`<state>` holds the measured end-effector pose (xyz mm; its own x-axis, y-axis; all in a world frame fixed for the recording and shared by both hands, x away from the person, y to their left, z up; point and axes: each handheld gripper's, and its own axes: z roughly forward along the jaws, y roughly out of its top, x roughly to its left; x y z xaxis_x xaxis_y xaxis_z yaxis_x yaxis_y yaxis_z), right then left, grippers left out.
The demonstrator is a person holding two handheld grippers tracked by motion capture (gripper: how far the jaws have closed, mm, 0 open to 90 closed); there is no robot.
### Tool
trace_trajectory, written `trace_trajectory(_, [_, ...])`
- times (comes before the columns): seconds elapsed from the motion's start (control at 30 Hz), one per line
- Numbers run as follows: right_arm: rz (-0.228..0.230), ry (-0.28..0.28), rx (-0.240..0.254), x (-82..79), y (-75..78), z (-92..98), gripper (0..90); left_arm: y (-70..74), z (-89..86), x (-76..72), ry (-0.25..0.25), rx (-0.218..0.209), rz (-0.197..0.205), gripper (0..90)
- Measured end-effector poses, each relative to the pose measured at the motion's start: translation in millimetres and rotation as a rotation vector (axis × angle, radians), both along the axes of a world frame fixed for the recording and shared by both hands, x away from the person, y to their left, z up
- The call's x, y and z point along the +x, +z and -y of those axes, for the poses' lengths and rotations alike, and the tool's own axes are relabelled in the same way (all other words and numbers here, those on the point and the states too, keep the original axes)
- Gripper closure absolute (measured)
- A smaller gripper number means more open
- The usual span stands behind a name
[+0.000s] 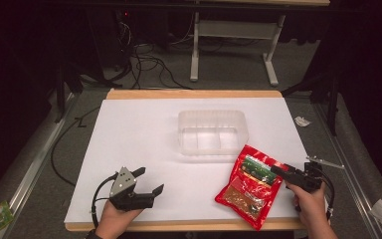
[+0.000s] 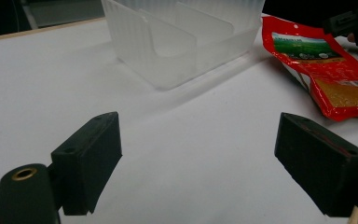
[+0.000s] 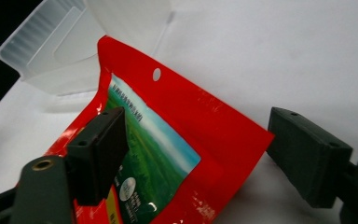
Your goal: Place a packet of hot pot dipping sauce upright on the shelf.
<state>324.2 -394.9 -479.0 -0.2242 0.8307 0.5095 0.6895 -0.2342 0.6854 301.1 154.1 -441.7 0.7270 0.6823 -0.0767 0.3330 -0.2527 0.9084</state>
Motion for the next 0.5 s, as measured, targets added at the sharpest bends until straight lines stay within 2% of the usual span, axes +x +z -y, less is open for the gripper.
trace_trajectory(0.13, [-0.005, 0.022, 0.016, -0.7, -1.2, -0.4, 25.8, -0.1, 0.2, 0.2, 0.0, -0.001, 0.001, 15.3])
trace_trajectory(0.23, [-0.004, 0.047, 0.056, -2.1, -2.1, -0.2, 32.7, 0.0, 0.4, 0.1, -0.001, 0.002, 0.001, 15.3])
trace_trajectory(0.37, [0.022, 0.063, 0.085, -5.6, -0.2, -0.3, 39.8, 0.0, 0.3, -0.1, -0.001, 0.005, 0.003, 15.3])
trace_trajectory(0.4, [0.072, 0.076, 0.106, -10.4, 4.2, -0.6, 44.5, 0.0, 0.3, -0.1, -0.001, 0.005, 0.003, 15.3])
trace_trajectory(0.43, [0.089, 0.084, 0.115, -12.3, 6.0, -0.4, 48.2, 0.0, 0.2, -0.2, -0.001, 0.006, 0.003, 15.3])
trace_trajectory(0.5, [0.137, 0.127, 0.163, -16.4, 10.1, -1.7, 51.1, 0.0, 0.1, -0.1, -0.002, 0.007, 0.003, 15.4])
